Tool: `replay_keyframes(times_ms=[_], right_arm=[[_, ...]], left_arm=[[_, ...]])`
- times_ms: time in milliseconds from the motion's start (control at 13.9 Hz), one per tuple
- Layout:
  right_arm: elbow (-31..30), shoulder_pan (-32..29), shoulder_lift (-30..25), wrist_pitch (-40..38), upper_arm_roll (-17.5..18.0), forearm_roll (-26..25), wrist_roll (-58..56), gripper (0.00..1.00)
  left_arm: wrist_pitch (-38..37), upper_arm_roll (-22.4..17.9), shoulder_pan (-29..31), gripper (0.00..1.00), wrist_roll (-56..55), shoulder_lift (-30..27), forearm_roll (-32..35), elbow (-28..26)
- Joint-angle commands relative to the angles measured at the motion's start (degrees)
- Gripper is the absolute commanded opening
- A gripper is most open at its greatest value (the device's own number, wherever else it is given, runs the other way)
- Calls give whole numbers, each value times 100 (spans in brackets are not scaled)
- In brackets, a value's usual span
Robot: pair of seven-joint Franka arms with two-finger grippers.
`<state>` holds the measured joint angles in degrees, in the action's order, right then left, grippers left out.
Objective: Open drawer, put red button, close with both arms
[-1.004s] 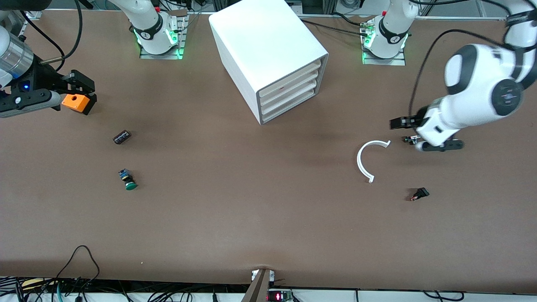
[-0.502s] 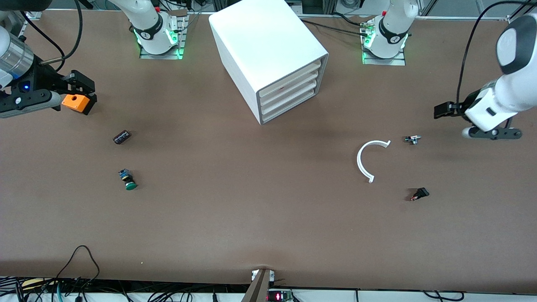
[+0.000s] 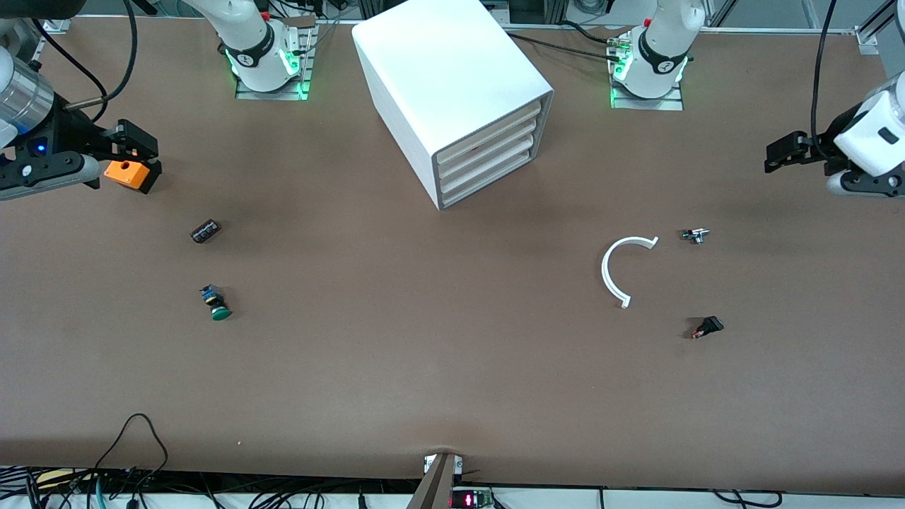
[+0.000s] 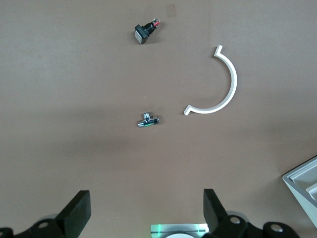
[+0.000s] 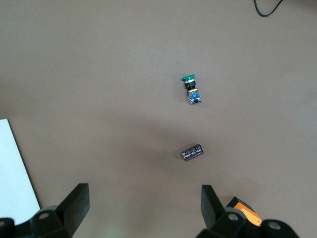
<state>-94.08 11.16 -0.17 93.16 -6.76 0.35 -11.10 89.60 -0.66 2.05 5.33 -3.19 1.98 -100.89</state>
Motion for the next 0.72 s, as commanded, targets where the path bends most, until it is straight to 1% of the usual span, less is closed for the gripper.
replay_keyframes(times_ms=[0,143,215,359,646], right_arm=[[170,-79,96,-61,52,0,47,100],[170,-70,96,-61,52,0,55,100],[170,-70,88,-61,52,9,64,100],[170,-70,96,-61,52,9,64,100],[170,-70,96,-61,52,18,64,100]], left_arm=[[-145,-65,-12,100,30,-77,57,95],[-110,-66,-12,100,38,-51,74,262],[-66,-66,-12,100,21,-59,31,263],[328,-66,-12,100,55,-50,-40,254],[383,-57,-21,100,12,-33,-40,298]])
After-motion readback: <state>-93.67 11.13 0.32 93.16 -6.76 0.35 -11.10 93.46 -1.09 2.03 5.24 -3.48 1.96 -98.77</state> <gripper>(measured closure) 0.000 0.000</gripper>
